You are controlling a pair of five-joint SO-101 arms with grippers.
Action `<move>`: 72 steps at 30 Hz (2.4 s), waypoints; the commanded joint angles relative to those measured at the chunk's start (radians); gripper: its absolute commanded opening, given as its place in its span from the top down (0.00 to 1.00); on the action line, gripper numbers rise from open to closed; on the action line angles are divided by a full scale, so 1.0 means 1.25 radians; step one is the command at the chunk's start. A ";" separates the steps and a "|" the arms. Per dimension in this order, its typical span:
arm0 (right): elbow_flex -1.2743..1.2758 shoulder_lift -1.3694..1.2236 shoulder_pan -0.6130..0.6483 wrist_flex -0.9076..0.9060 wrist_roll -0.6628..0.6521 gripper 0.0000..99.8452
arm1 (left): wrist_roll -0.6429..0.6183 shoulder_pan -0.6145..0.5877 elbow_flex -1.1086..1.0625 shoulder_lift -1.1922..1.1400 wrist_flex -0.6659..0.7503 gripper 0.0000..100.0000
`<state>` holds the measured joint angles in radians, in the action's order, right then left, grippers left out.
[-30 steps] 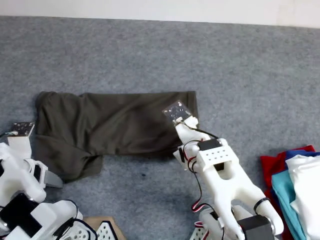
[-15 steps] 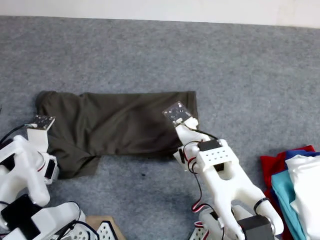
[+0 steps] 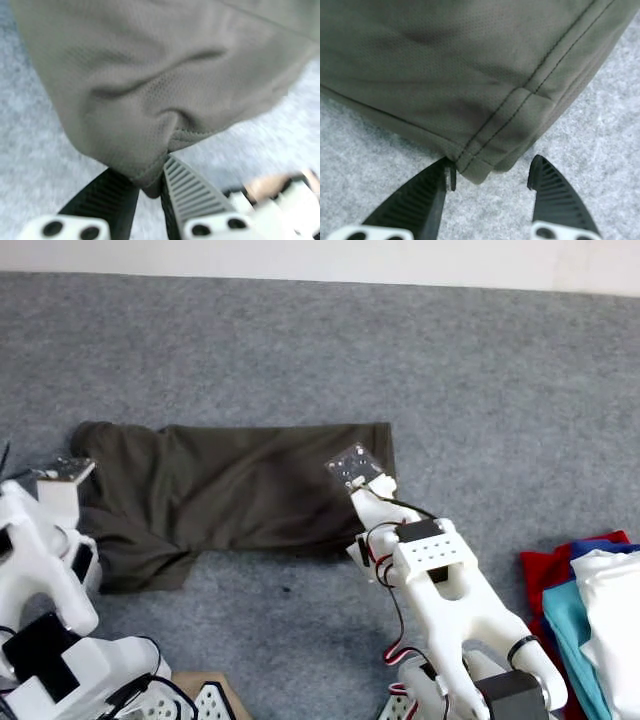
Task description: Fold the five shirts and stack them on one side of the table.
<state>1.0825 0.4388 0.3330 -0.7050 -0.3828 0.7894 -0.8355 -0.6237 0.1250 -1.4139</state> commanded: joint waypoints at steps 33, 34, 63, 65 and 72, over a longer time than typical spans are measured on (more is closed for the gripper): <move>-0.001 0.021 0.008 0.008 0.002 0.76 | -0.577 0.290 0.315 -0.088 0.222 0.99; -0.001 0.021 0.008 0.008 0.002 0.76 | -0.577 0.290 0.331 -0.120 0.223 0.99; 0.009 0.021 0.008 0.009 0.001 0.76 | -0.578 0.328 0.679 -0.418 0.137 0.68; 0.010 0.021 0.008 0.010 0.001 0.76 | -0.579 0.328 0.704 -0.418 0.117 0.68; 0.010 0.021 0.008 0.010 0.001 0.76 | -0.581 0.325 0.838 -0.418 -0.014 0.68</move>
<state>1.1009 0.4404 0.3330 -0.7050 -0.3813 0.0744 -0.4381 0.3092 -0.4120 -1.3403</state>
